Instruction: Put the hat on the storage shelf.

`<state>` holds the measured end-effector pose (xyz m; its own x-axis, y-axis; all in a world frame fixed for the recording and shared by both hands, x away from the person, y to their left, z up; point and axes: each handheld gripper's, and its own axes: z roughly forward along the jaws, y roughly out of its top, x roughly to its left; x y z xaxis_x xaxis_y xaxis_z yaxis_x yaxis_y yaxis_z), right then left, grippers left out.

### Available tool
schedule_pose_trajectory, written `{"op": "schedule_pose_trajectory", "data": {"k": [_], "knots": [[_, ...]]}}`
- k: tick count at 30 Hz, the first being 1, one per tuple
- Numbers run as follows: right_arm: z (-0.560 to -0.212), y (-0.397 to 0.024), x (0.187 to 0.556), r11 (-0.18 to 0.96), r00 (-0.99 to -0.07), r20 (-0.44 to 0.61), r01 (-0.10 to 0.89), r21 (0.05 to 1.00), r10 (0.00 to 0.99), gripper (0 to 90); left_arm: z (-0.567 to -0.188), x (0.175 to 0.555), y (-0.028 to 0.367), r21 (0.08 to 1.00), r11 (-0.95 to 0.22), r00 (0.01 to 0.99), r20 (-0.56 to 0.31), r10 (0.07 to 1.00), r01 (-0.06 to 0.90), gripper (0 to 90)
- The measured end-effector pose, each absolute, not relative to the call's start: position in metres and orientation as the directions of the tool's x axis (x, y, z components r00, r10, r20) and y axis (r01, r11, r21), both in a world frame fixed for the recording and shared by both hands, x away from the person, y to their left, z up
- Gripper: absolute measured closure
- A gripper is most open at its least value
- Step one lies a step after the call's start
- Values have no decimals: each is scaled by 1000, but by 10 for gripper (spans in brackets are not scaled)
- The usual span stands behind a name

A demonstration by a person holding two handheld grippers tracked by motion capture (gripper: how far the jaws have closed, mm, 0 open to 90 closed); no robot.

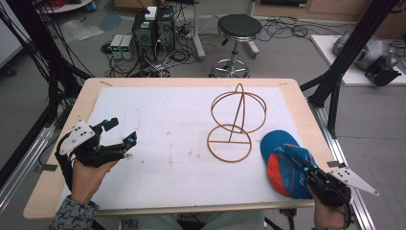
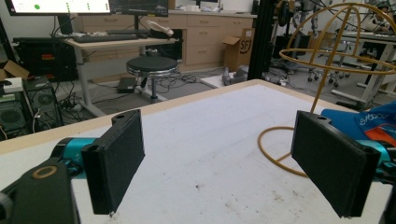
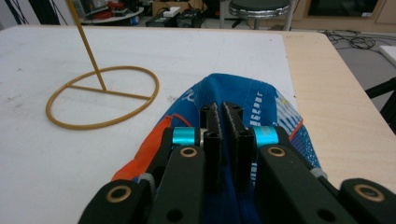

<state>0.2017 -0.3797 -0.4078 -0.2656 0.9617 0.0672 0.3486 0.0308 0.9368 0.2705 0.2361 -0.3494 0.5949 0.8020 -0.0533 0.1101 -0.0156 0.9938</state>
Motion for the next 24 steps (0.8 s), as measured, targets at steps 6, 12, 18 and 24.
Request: {"op": "schedule_pose_trajectory", "data": {"k": [6, 12, 18, 24], "knots": [[-402, -379, 201, 4, -272, 89, 323, 946, 958, 876, -349, 270, 237, 994, -21, 594, -48, 803, 109, 176], [-393, -377, 200, -11, -266, 92, 291, 957, 959, 878, -348, 270, 239, 994, -20, 588, -47, 808, 107, 177], [-380, -376, 200, -7, -265, 73, 242, 970, 962, 880, -346, 268, 240, 995, -21, 585, -42, 810, 101, 179], [-368, -376, 202, -9, -266, 66, 210, 978, 962, 881, -344, 267, 241, 995, -18, 582, -41, 812, 95, 179]]}}
